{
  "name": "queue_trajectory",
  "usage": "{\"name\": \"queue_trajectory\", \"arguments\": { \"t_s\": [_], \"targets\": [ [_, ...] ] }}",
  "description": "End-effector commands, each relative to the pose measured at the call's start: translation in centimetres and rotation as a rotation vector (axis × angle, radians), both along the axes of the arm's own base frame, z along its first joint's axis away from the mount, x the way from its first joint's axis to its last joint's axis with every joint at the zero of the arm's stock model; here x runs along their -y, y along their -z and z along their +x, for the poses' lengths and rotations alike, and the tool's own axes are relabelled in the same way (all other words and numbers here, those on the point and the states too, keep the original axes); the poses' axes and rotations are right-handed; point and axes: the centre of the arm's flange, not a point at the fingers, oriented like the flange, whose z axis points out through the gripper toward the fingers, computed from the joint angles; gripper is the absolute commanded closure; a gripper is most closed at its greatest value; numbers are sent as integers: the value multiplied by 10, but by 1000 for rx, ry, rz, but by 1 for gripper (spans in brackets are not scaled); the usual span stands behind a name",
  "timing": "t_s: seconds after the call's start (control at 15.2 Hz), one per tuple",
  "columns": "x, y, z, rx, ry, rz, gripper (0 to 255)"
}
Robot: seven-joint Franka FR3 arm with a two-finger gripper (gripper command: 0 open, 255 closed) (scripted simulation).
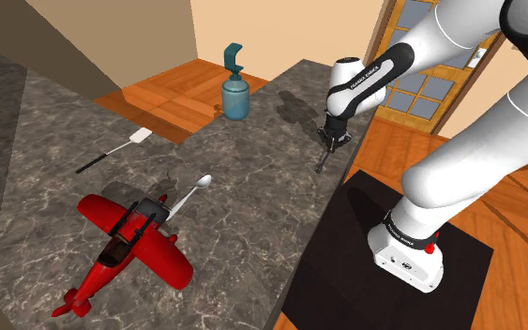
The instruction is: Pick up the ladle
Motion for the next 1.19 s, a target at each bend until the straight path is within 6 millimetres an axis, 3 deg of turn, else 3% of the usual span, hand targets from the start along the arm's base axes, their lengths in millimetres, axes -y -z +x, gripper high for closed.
{"name": "queue_trajectory", "arguments": {
  "t_s": [0.0,0.99,1.12],
  "targets": [
    [1,0,0,-1,0,0,255],
    [1,-79,0,-1,0,0,255],
    [1,-80,0,-1,0,0,255]
  ]
}}
